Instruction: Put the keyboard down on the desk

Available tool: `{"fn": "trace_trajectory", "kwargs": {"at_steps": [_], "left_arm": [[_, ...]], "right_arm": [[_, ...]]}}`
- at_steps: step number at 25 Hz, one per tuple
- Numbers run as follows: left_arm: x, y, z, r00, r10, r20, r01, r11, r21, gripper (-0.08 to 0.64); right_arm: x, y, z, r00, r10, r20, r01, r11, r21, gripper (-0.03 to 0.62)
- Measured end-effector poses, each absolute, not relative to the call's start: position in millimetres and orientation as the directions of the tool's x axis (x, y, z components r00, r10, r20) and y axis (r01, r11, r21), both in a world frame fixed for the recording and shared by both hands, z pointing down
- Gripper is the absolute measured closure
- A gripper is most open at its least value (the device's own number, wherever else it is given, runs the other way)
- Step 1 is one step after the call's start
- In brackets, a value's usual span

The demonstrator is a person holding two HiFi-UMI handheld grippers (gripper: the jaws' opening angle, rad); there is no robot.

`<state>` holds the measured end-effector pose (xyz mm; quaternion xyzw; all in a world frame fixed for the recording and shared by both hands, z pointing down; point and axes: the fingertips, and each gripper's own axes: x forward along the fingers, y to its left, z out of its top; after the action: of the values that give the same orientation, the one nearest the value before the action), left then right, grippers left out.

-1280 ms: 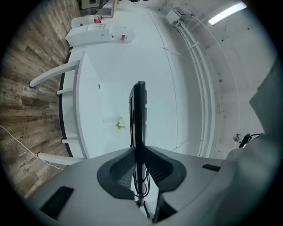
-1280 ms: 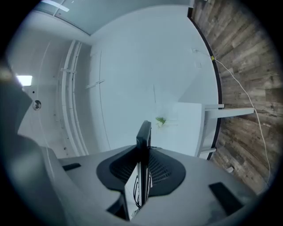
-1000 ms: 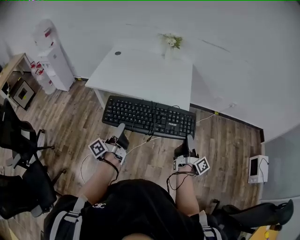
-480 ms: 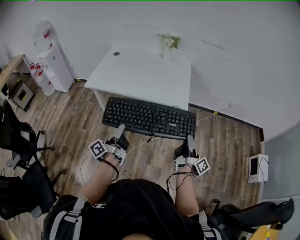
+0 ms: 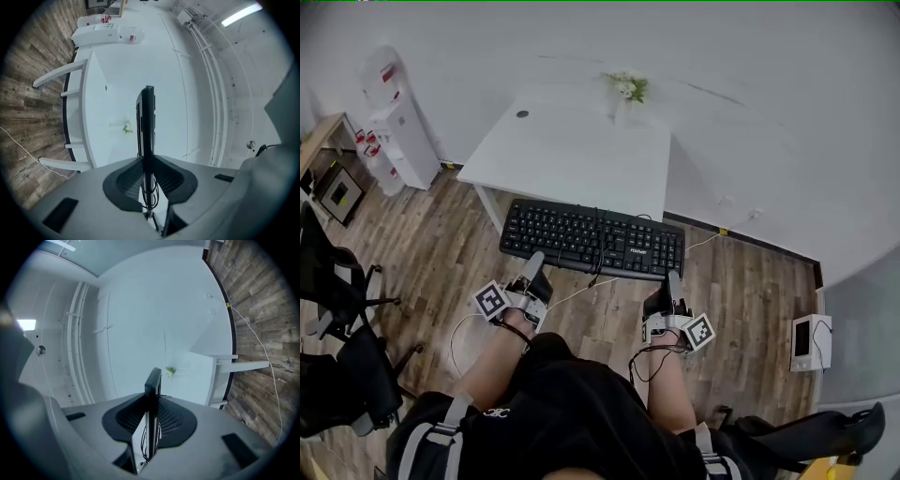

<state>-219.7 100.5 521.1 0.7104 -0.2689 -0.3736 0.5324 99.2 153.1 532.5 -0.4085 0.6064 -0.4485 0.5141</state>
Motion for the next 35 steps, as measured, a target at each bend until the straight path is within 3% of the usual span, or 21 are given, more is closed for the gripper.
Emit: {"fn": "trace_trajectory", "kwargs": {"at_steps": [8, 23, 35], "left_arm": [[-166, 28, 522, 0.591, -0.780, -0.206, -0.010, -0.262, 0.965, 0.492], [-164, 11, 536, 0.634, -0.728, -0.259, 0.041, -0.303, 0.952, 0.491], [-123, -159, 533, 0.668, -0.712, -0.217, 0.028, -0.268, 0.963, 0.491]], "right_arm": [[151, 85, 540, -0.131, -0.964, -0.232, -0.007, 0.235, -0.972, 0.517], [148, 86, 547, -0.100, -0.959, -0.265, -0.054, 0.271, -0.961, 0.517], [188, -78, 547, -0.069, -0.971, -0.228, -0.049, 0.231, -0.972, 0.517]]}}
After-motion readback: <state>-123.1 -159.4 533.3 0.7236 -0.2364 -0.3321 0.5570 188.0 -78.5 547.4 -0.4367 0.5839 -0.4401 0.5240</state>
